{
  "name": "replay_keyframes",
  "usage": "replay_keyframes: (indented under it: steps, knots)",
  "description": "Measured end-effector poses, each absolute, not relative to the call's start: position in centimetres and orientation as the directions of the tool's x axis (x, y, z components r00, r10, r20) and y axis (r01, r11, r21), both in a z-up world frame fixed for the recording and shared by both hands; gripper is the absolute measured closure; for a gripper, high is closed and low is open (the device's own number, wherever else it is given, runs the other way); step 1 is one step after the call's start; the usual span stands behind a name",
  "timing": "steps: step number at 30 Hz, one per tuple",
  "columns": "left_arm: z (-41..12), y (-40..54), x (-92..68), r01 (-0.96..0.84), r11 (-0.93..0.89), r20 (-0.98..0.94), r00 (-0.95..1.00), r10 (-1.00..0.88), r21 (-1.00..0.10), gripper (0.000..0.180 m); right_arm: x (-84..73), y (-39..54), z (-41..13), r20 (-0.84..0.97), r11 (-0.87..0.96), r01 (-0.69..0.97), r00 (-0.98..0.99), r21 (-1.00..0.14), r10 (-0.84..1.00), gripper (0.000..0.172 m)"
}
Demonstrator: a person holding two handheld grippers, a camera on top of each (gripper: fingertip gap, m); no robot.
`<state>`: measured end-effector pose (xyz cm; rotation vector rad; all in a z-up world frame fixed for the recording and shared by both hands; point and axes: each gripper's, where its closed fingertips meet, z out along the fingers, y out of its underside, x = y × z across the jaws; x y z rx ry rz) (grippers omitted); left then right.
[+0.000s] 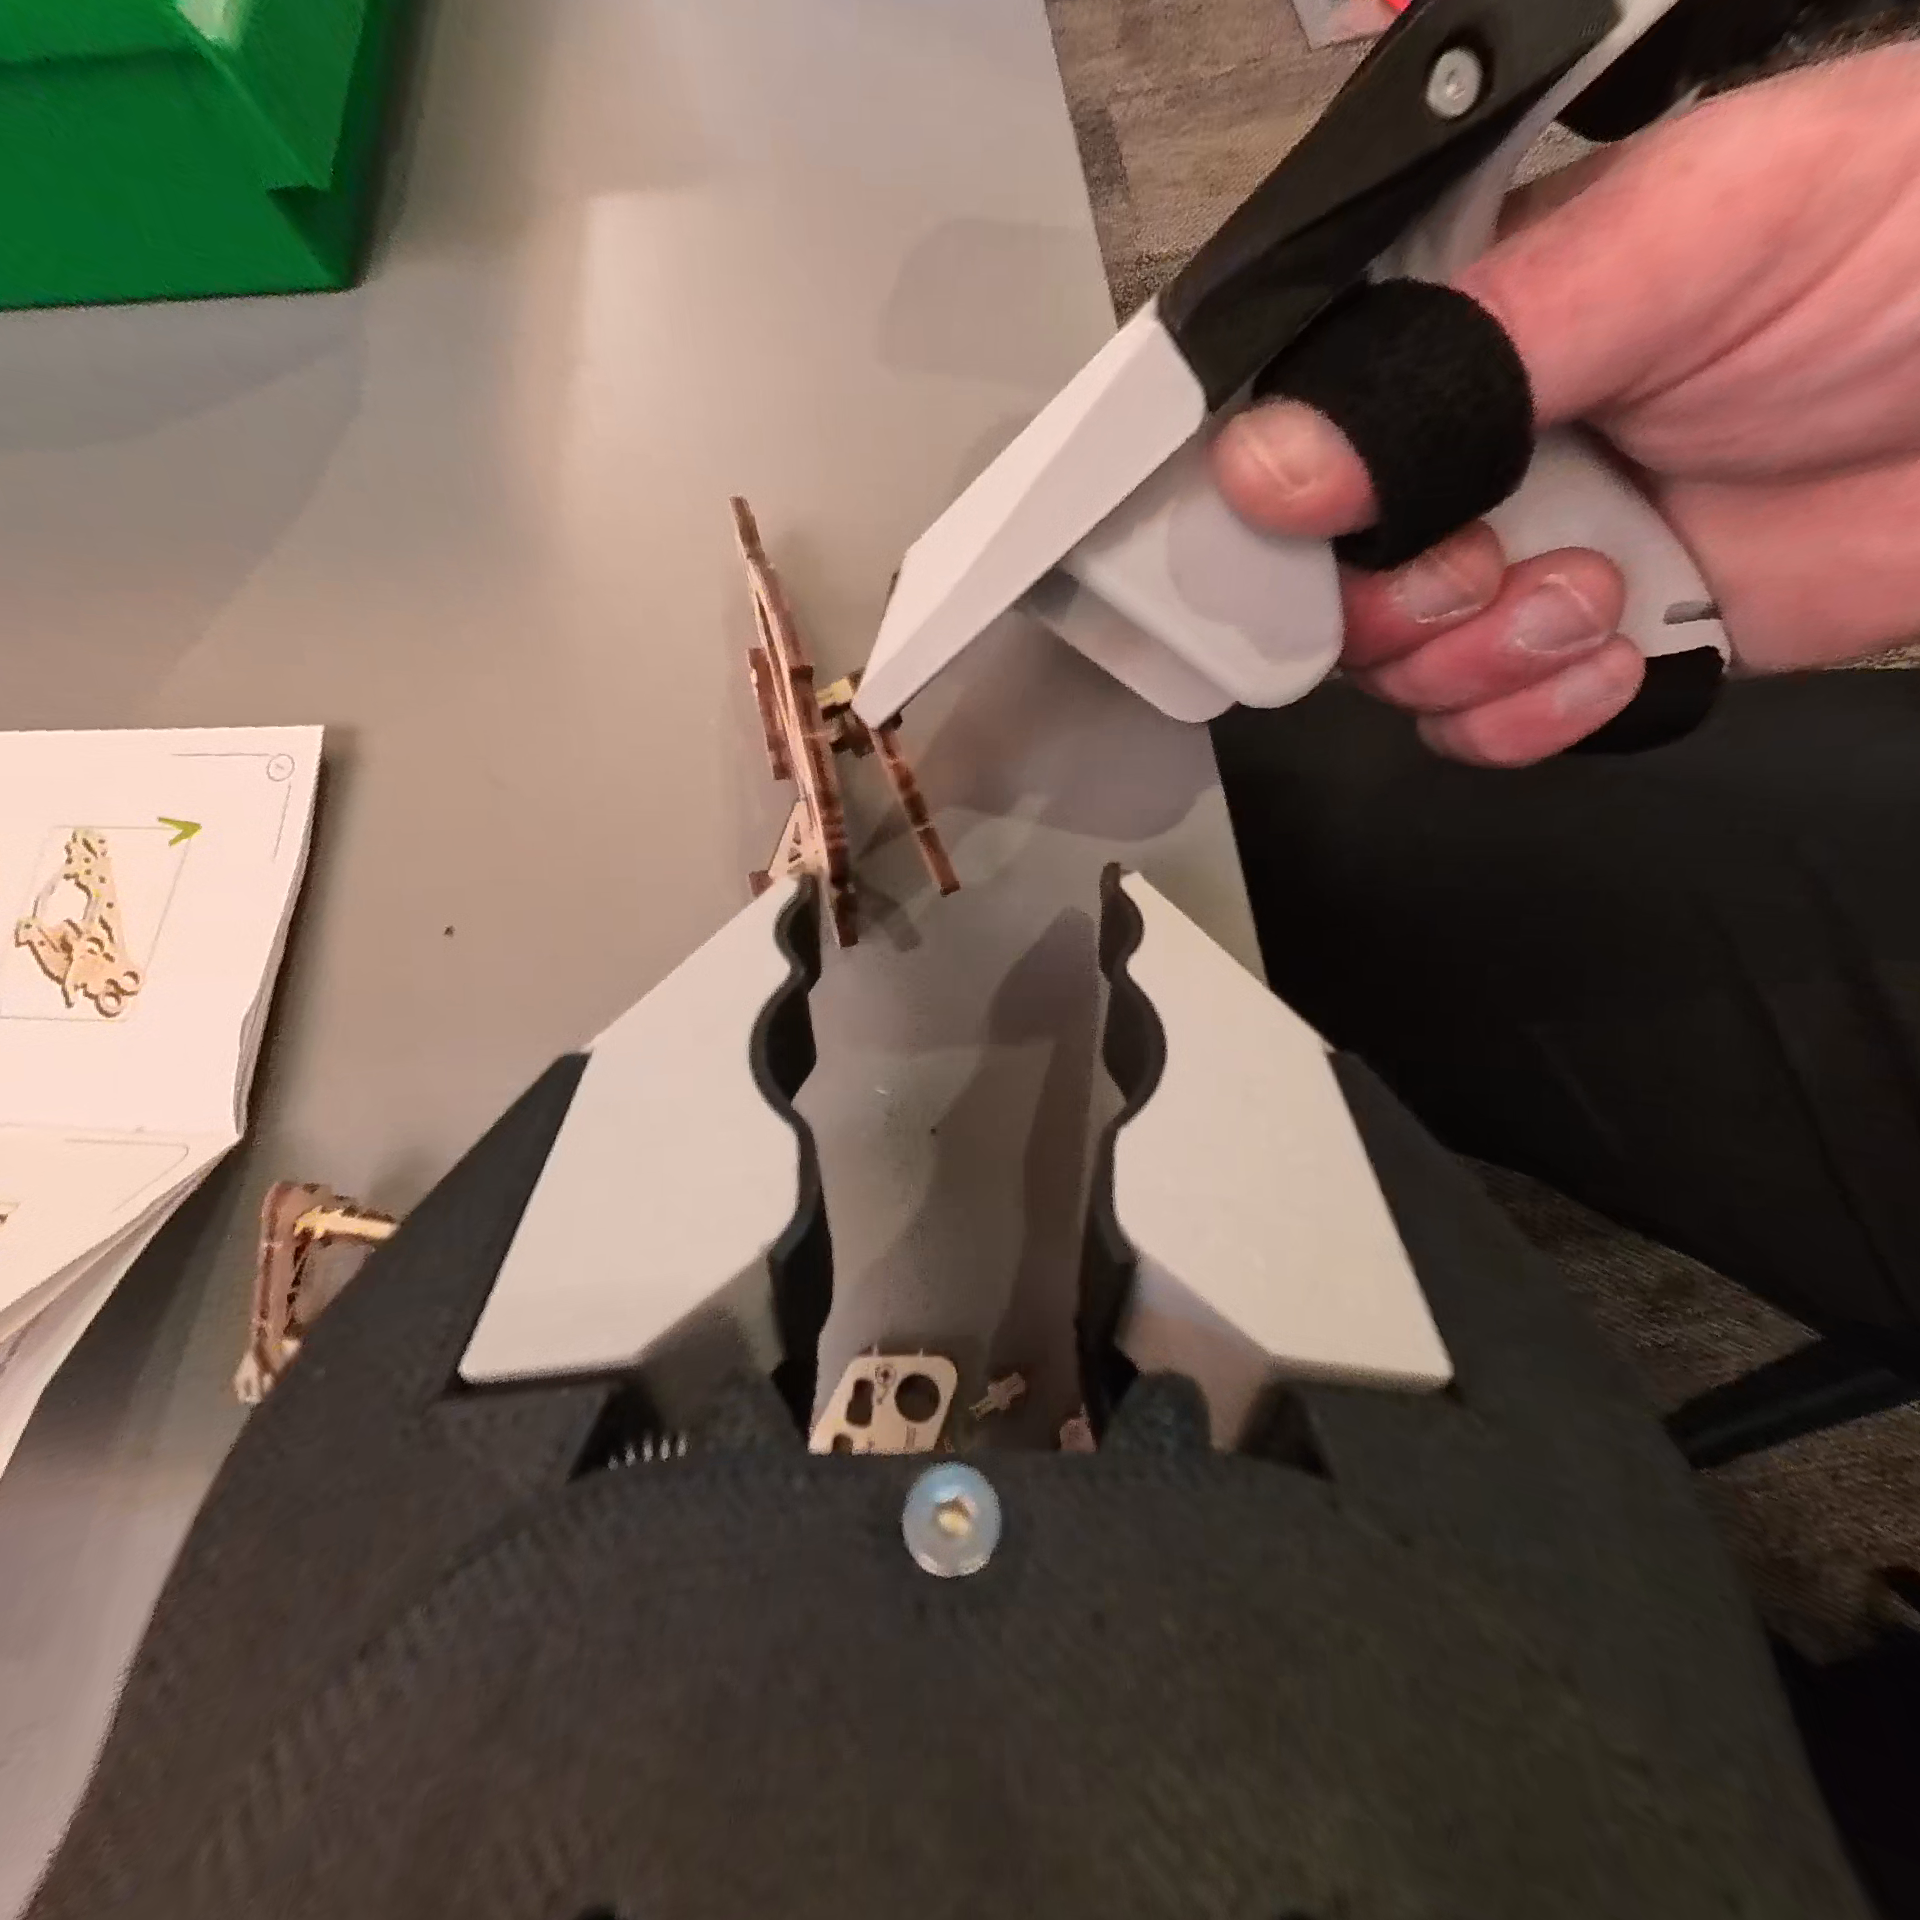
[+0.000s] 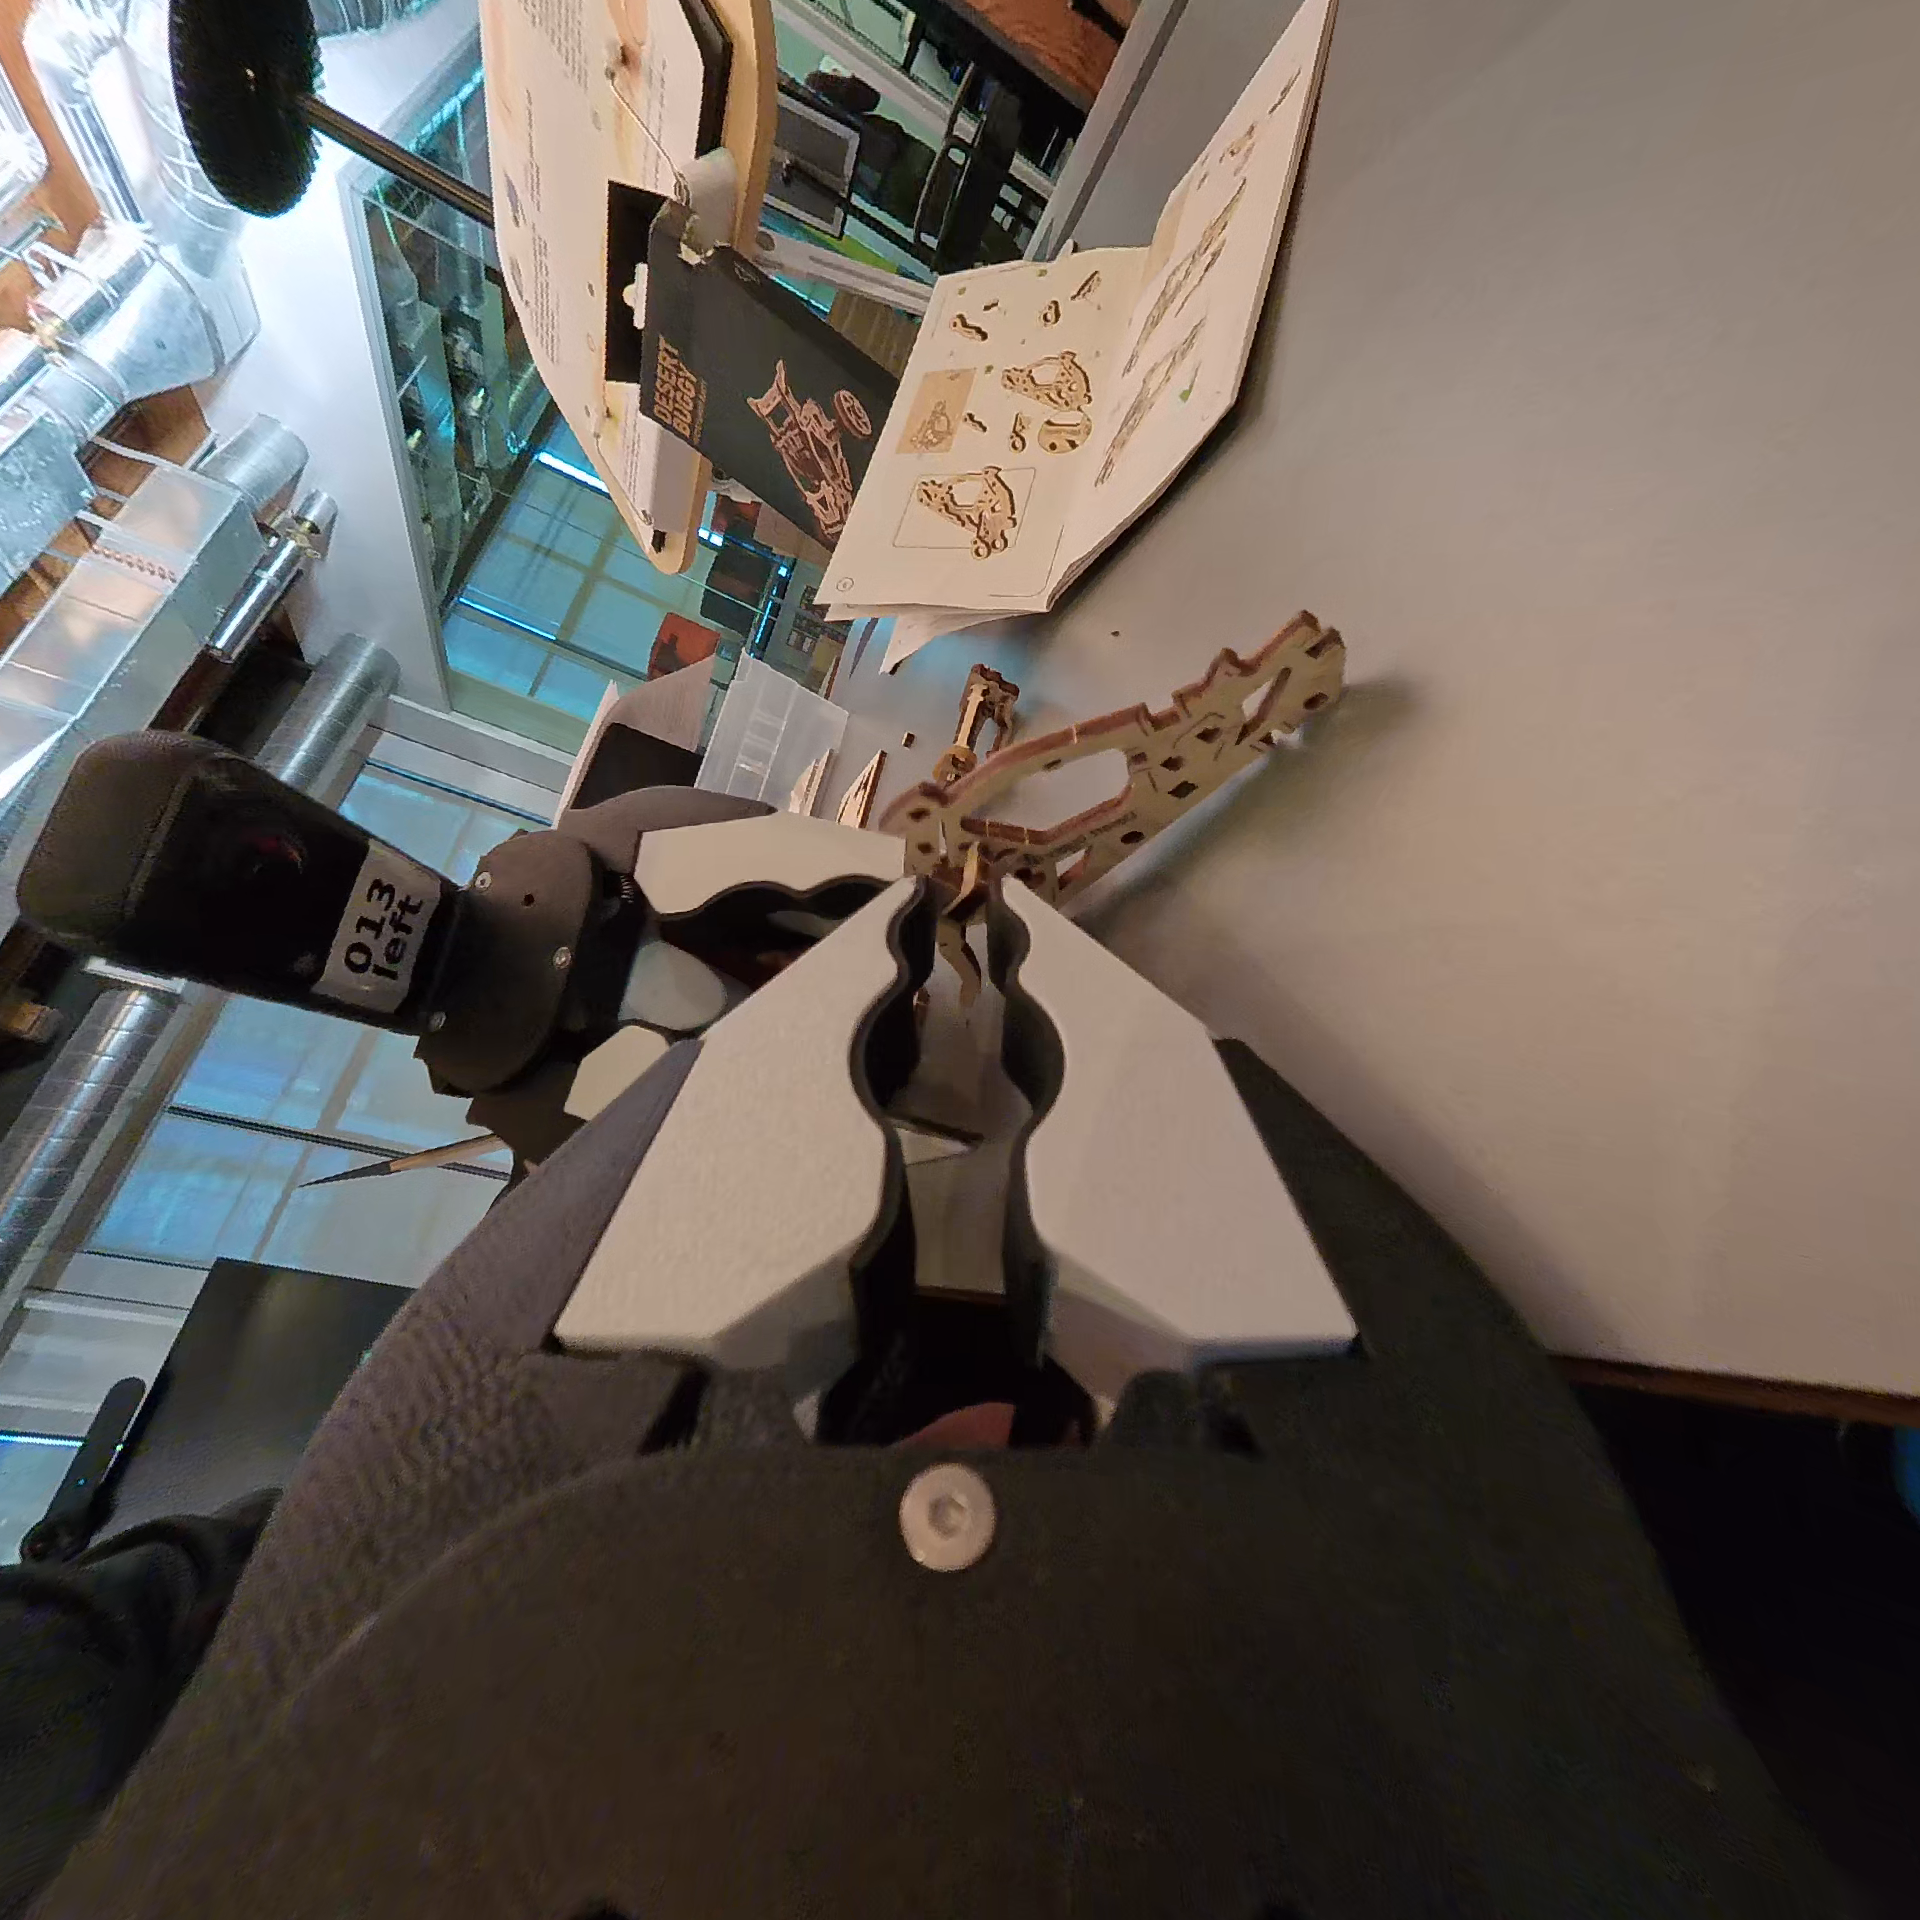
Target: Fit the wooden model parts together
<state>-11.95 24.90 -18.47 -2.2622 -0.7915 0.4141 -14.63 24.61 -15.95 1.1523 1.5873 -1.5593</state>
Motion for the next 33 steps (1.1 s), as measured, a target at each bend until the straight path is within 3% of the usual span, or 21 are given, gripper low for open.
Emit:
replay_keyframes:
  steps: [12, 22, 33]
  knots:
    - [-18.0, 26.0, -11.4, 0.487, -0.482, 0.088, 0.764, 0.64, -0.728, 0.128, -15.1, 24.3, -15.9, -0.865, -0.024, 0.876, -0.471, -0.482, 0.173, 0.165]
    - [-16.5, 24.8, -11.3, 0.391, -0.483, 0.07, 0.828, 0.557, -0.784, 0.122, -14.8, 24.2, -15.6, -0.9, 0.037, 0.906, -0.423, -0.421, 0.109, 0.165]
    - [-17.2, 25.1, -12.7, 0.238, -0.567, -0.08, 0.874, 0.48, -0.789, 0.123, -14.9, 24.2, -15.7, -0.929, 0.038, 0.934, -0.357, -0.355, 0.103, 0.166]
